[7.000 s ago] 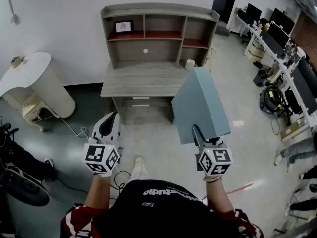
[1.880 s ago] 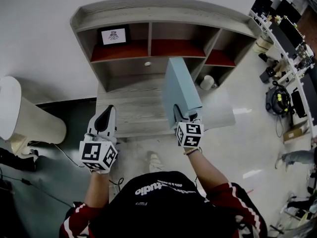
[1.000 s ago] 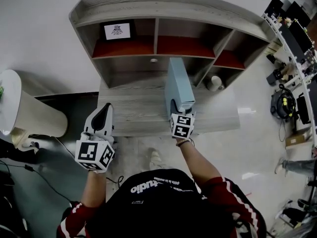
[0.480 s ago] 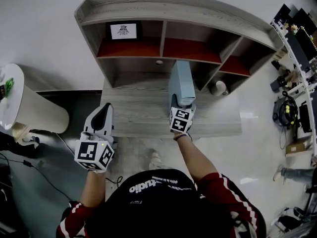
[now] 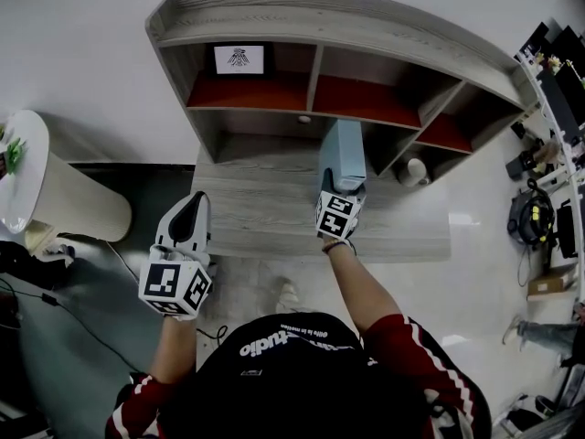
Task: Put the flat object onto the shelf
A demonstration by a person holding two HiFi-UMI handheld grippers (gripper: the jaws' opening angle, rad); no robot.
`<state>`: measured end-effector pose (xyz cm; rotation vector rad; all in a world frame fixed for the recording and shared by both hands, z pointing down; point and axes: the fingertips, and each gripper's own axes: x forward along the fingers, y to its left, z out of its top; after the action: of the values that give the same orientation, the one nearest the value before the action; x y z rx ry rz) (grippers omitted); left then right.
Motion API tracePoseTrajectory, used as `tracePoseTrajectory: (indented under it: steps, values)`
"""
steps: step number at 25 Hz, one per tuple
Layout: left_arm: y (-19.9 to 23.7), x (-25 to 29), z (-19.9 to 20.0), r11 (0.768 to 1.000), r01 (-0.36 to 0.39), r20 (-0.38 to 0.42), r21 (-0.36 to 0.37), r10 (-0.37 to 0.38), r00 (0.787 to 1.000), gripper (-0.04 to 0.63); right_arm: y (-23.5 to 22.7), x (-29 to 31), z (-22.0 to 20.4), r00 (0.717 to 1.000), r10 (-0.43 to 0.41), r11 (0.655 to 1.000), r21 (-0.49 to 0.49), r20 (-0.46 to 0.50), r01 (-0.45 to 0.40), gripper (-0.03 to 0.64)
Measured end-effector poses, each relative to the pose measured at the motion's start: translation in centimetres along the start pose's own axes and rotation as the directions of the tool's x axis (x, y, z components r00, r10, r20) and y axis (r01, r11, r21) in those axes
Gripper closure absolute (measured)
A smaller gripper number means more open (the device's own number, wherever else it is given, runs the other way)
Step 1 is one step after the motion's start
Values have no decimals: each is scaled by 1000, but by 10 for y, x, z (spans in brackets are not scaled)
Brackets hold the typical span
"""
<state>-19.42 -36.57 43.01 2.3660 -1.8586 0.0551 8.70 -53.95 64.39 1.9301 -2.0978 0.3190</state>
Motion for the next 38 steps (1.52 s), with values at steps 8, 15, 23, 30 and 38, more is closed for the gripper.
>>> tracePoseTrajectory:
  steps: [8,15,23,30,38]
  values:
    - [6,9,-4,1000,-11,-5,-11,11,1000,589,1,22,3,1000,-12,1000,-7,1,12,341]
    - [21,13,-5,999,-38,-10,-10,38,999,589,3,27,6,1000,-8,1000,-16,12,9,335]
    - [26,19,-6,999,-35,-13,-15,35,999,589,10,28,0,998,68,997,-37,-5,-68,241]
    - [21,11,-3,1000,-7,-12,-11,7,1000,589,9,13,-2,996,85,995,-44,-8,-86,221]
    - [14,-15,2,1000,24,0,-11,-24,1000,589,10,-22,-4,996,86,995,-45,-19,-87,221]
